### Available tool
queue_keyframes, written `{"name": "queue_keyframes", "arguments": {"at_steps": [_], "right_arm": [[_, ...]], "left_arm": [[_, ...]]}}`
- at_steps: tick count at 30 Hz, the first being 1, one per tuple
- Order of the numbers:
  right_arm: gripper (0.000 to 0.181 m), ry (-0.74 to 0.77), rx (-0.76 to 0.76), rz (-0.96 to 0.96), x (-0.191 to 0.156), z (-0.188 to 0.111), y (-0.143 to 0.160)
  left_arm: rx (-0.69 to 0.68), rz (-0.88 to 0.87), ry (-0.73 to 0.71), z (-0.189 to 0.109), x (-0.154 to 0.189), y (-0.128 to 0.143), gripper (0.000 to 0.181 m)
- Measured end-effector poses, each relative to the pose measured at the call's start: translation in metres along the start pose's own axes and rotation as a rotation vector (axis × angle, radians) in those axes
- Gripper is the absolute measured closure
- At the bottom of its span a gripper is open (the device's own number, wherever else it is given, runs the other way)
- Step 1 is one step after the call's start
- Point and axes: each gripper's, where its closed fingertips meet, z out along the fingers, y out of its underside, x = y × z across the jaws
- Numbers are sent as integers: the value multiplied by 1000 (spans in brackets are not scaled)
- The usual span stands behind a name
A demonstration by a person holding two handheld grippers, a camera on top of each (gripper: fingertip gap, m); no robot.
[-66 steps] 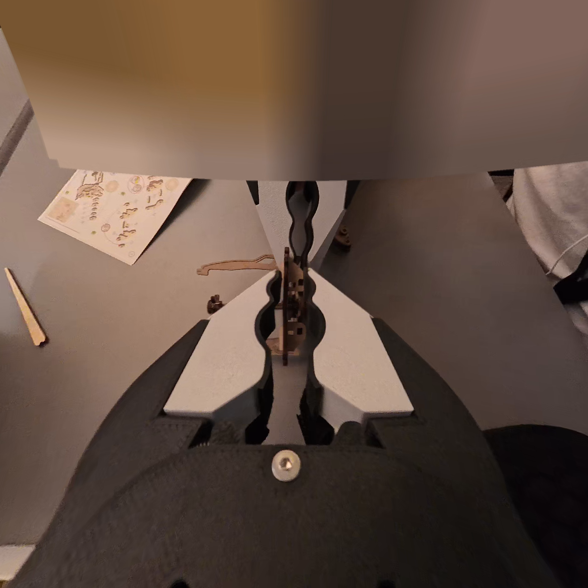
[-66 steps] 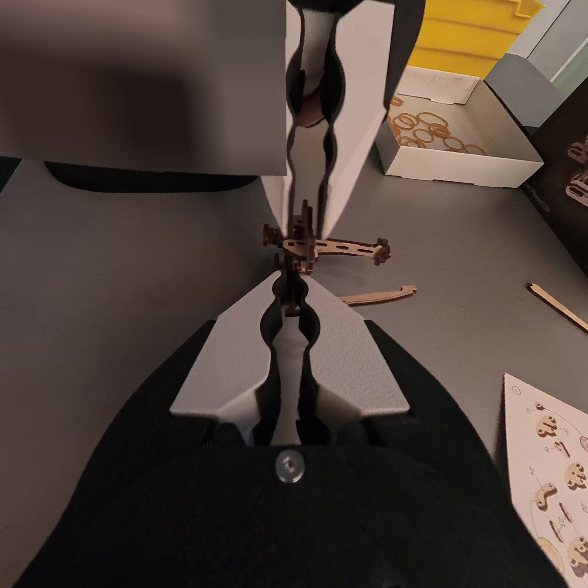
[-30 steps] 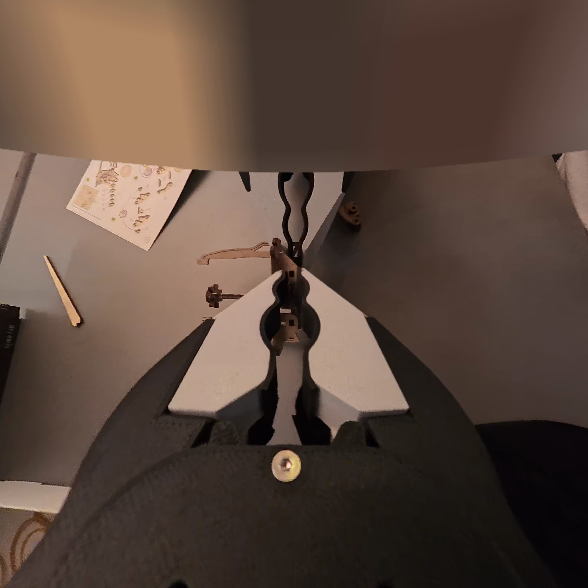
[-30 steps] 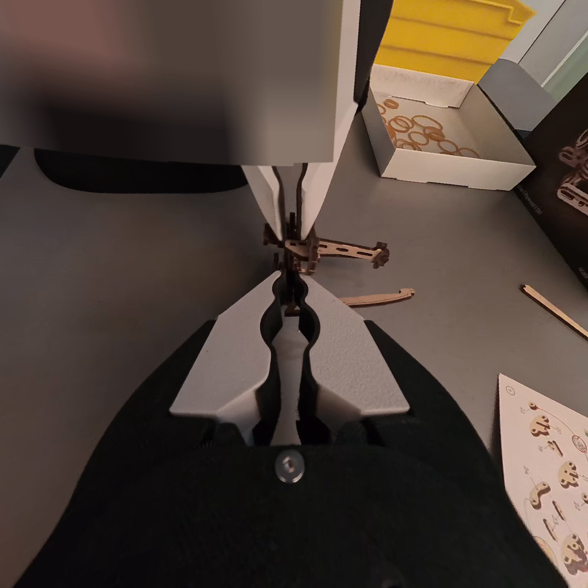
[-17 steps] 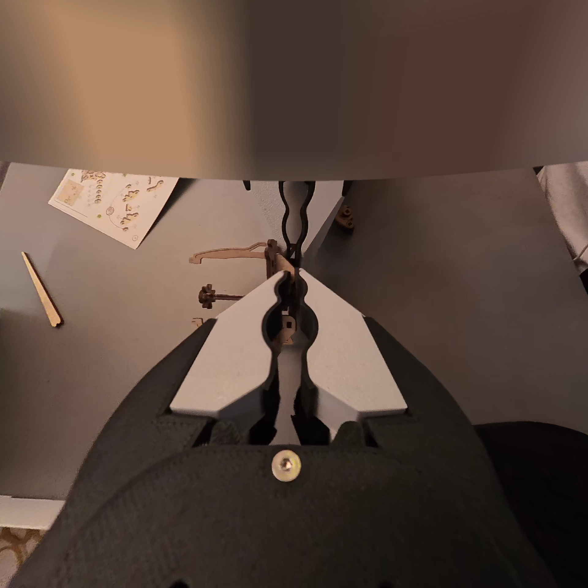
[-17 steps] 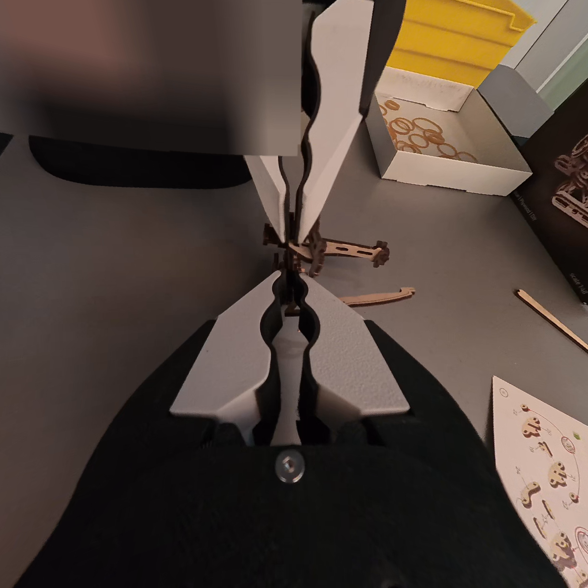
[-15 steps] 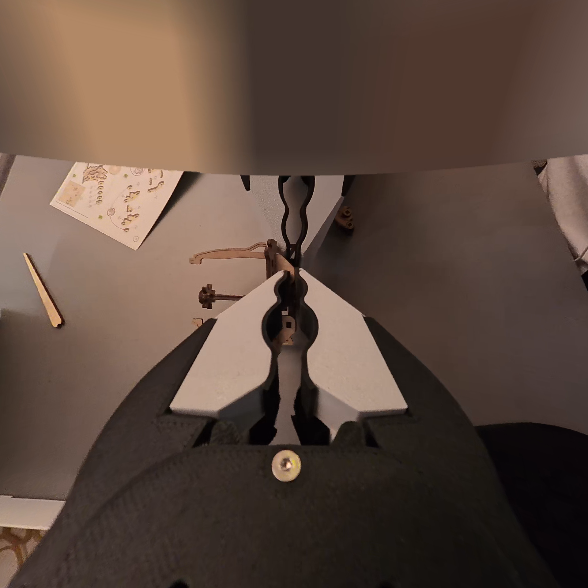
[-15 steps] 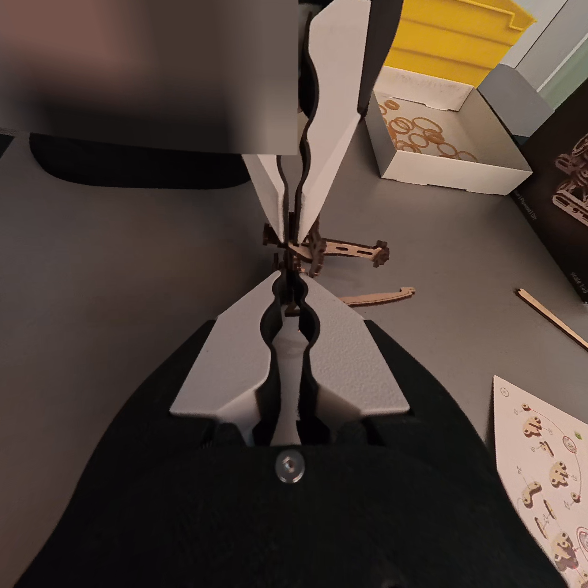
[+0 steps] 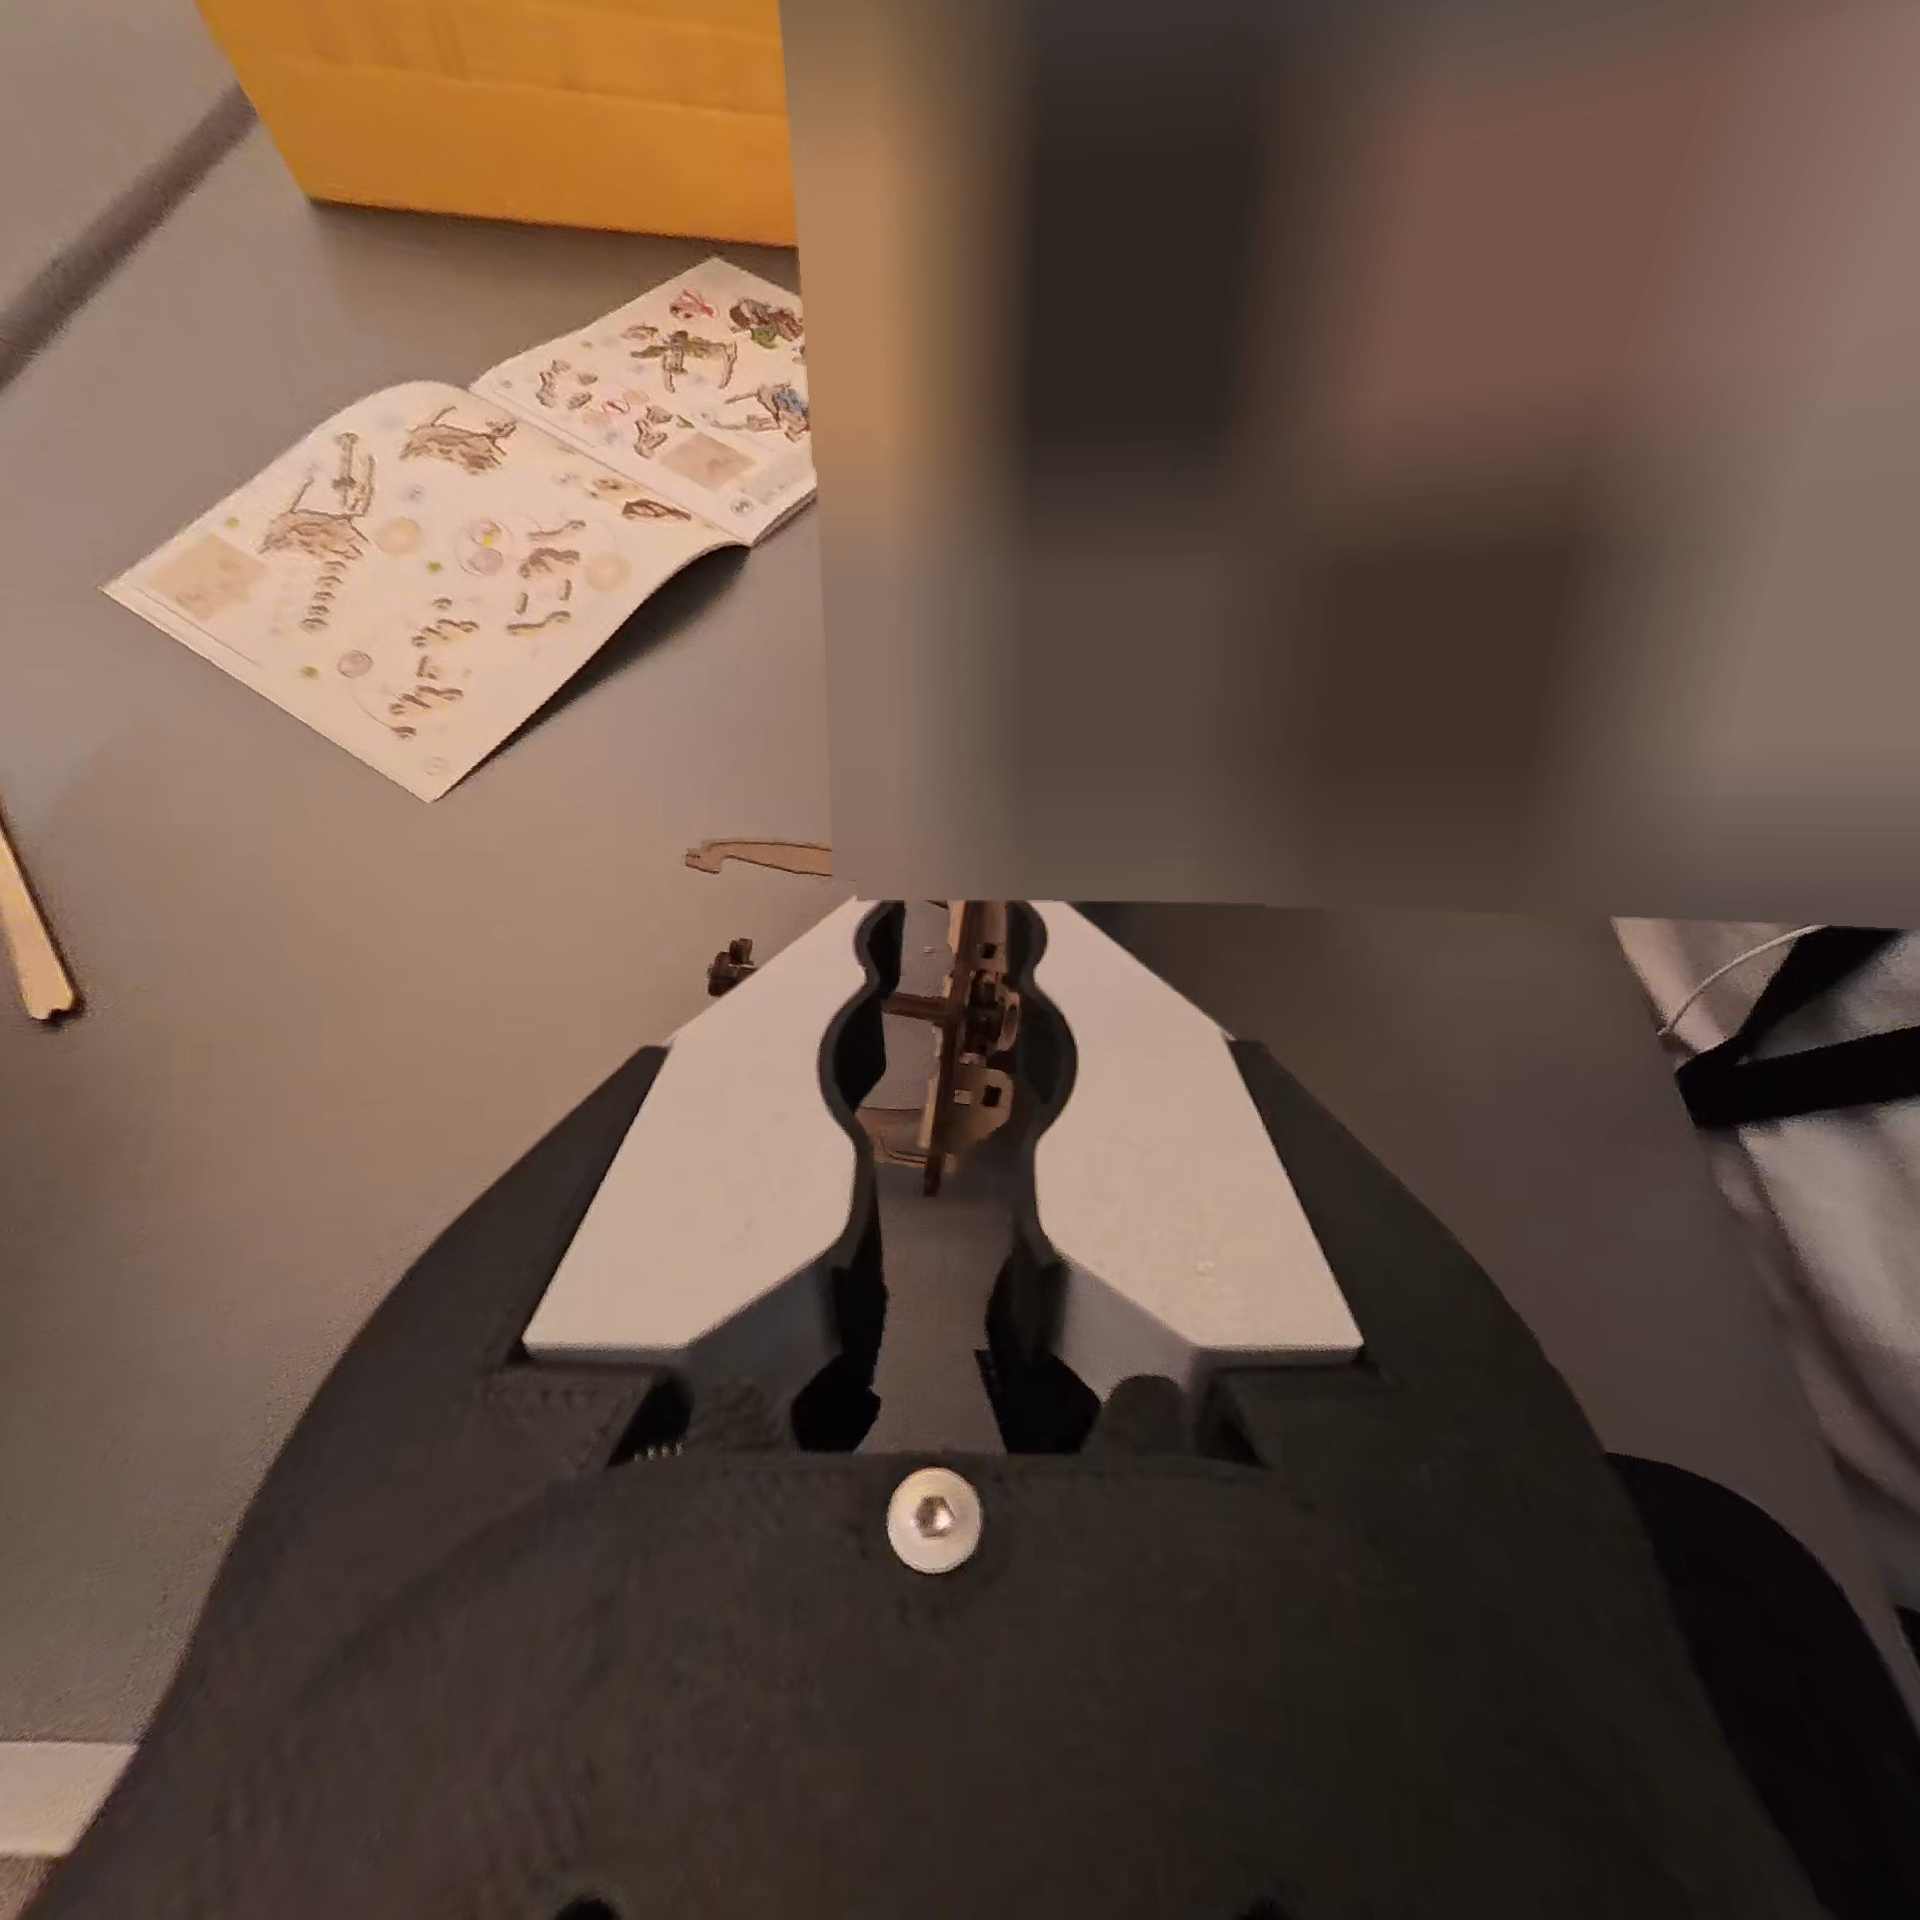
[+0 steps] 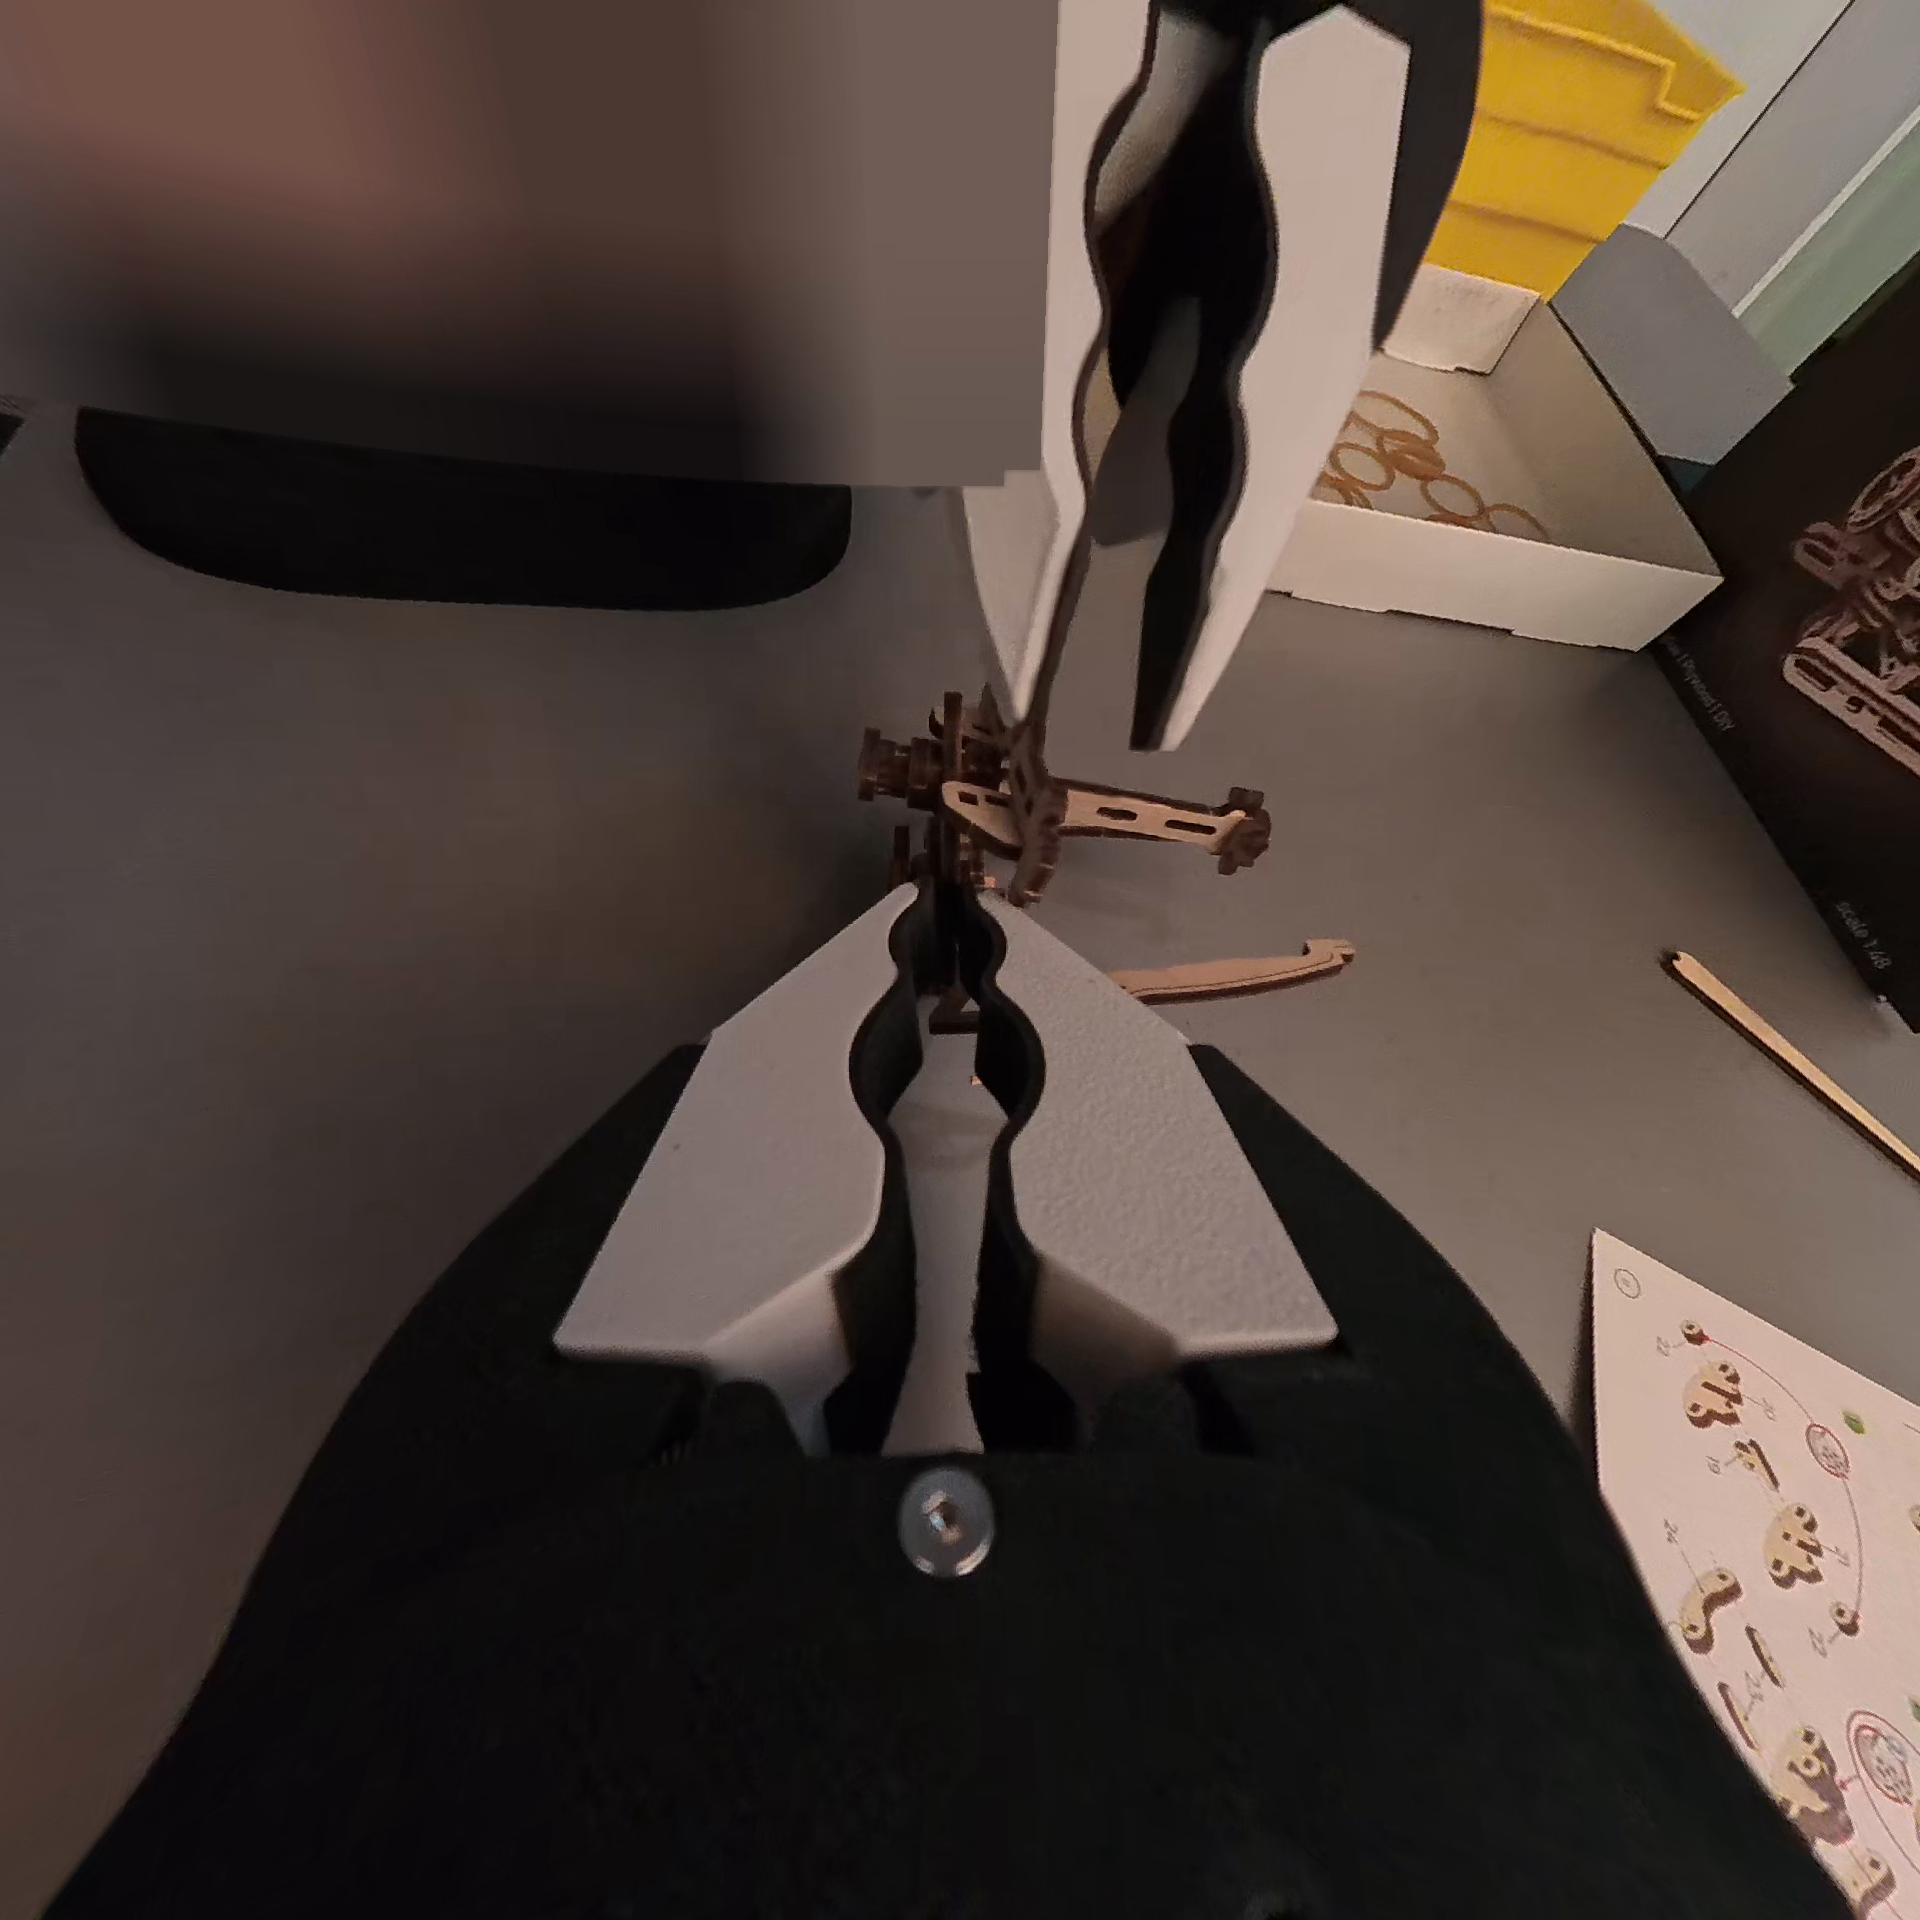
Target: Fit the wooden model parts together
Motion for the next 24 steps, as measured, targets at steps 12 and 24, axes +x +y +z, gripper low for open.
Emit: {"name": "queue_keyframes", "arguments": {"at_steps": [12,24], "right_arm": [[179,-7,6,14,0,0,0],[179,-10,12,30,0,-1,0]], "left_arm": [[-56,88,-5,12,7,13,175],[-34,125,9,11,12,13,164]]}}
